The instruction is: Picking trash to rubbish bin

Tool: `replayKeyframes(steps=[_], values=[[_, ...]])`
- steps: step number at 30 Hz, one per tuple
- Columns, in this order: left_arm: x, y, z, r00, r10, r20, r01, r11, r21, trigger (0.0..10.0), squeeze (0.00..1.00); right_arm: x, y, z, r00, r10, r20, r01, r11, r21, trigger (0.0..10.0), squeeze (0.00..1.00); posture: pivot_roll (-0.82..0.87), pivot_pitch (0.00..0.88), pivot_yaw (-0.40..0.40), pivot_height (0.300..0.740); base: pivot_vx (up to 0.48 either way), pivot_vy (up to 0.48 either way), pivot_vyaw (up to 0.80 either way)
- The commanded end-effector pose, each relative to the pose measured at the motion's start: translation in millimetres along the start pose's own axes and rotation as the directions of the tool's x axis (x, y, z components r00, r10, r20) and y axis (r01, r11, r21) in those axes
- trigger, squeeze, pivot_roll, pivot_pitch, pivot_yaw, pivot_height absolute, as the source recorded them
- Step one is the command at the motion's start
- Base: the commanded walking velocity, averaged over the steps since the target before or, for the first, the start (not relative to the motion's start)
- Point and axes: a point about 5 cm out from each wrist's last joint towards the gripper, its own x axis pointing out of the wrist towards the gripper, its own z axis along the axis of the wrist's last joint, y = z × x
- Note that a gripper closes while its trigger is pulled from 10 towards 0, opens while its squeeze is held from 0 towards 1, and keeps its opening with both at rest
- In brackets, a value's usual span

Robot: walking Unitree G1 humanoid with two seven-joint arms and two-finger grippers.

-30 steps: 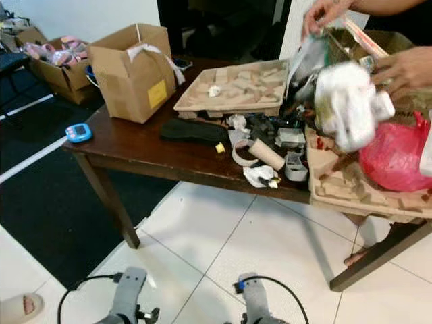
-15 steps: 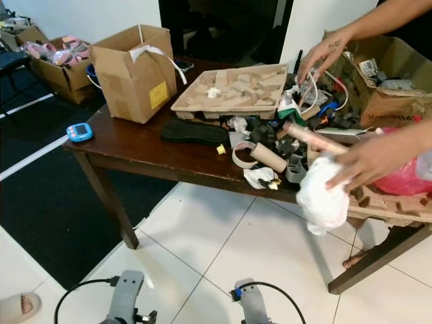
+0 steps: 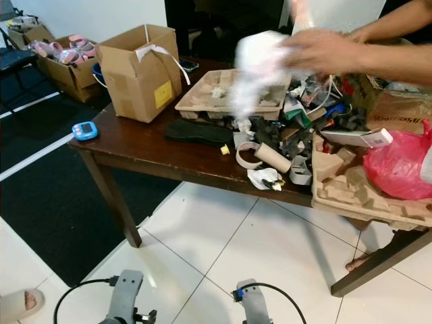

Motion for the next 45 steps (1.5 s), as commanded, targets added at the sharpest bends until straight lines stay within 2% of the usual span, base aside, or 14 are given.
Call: replayKeyframes(steps=[1, 45], values=[[-1.3, 5.7, -1.0, 1.000, 0.015, -0.011, -0.015, 1.000, 0.000, 10.0, 0.00, -0.9, 0.1, -13.4, 0.999, -0.007, -0.035, 0.008, 1.000, 0.029, 10.0, 0.00, 0.10, 0.070, -0.040, 0.740, 0.000, 0.000, 0.00], [-0.1, 4.2, 3.6, 1.000, 0.007, -0.010, -0.007, 1.000, 0.022, 10.0, 0.00, -1.8, -3.5, -11.1, 0.999, -0.019, -0.029, 0.020, 0.999, 0.031, 10.0, 0.00, 0.09, 0.059, -0.037, 0.740, 0.000, 0.000, 0.00]])
